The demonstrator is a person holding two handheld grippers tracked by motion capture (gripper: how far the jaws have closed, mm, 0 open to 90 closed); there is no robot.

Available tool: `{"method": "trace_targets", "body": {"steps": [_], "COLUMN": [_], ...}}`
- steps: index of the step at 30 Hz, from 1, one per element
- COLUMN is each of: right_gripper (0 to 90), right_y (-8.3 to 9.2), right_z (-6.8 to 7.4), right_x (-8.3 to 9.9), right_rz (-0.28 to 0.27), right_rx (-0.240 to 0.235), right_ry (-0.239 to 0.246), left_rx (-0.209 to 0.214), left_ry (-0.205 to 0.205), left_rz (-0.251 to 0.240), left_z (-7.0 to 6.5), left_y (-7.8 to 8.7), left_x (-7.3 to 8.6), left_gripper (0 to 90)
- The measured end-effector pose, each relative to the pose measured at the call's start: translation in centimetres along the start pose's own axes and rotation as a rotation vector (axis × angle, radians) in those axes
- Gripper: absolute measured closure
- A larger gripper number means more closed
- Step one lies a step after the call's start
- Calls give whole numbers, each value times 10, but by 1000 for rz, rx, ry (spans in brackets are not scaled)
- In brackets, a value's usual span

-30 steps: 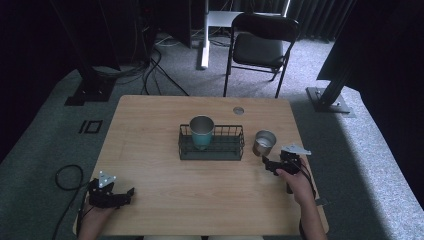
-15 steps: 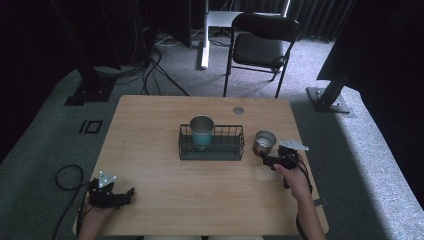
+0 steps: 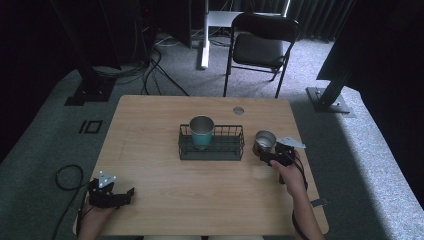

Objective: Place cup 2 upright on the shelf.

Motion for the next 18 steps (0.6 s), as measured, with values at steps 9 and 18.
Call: {"method": "trace_targets", "body": {"steps": [9,18], "right_gripper": [126,124], "right_y": [-10,-19], "right_z": [2,1], "right_x": [-2,-1], "right_rz": [-32,-51], "right_rx": [12,29], "right_ry": [-14,-23], "left_rx": [0,0], "left_ry": [0,0], "left_rz": [0,0], "left_z": [0,0], "left_y": [0,0], "left_x": [0,0], "left_gripper": [20,19]}}
Point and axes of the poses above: each handheld gripper's, and its own axes: y roughly backward along the jaws, x roughly out of its underside, z roughly to its left, the point moved 10 cm from there along -y, roughly forward along the jaws, and after that the axes turned 4 degrees about -y, right-handed, at the moved point
